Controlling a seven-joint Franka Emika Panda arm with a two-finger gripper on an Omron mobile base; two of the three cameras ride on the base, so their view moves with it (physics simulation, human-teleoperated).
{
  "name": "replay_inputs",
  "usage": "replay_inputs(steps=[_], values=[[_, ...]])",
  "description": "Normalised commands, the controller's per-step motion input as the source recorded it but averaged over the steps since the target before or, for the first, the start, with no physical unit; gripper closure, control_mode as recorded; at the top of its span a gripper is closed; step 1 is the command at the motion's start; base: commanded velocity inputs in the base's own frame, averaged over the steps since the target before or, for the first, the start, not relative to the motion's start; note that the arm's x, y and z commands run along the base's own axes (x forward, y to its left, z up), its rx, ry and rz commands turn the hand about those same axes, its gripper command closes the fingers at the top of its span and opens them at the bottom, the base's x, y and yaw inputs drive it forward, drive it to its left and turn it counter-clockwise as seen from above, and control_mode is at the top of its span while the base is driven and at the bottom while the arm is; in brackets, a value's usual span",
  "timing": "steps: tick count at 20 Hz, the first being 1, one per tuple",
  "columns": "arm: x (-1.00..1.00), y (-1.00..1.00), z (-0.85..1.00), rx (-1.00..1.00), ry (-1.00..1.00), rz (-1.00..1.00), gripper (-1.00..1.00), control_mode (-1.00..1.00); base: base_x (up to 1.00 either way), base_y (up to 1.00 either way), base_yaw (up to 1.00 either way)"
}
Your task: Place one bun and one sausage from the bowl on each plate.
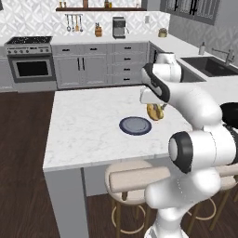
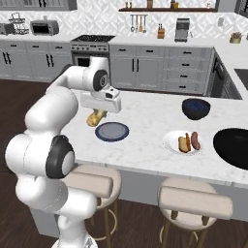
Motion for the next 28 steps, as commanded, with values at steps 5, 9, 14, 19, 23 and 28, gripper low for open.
replay_inputs(steps=[5, 9, 14, 19, 23, 28], values=[[0.58, 0.03, -0.71, -0.01, 0.08, 0.0, 1.0, -1.0, 0.0, 0.0, 0.0], [0.78, 0.0, -0.62, 0.0, 0.11, 0.0, 1.0, -1.0, 0.0, 0.0, 0.0], [0.77, 0.0, -0.59, 0.0, 0.05, 0.0, 1.0, -1.0, 0.0, 0.0, 0.0], [0.87, -0.05, -0.5, 0.0, 0.0, 0.0, 1.0, -1.0, 0.0, 0.0, 0.0], [0.72, -0.04, -0.44, 0.0, 0.0, 0.0, 1.0, -1.0, 0.0, 0.0, 0.0], [0.63, 0.0, -0.5, 0.0, 0.0, 0.0, 1.0, -1.0, 0.0, 0.0, 0.0]])
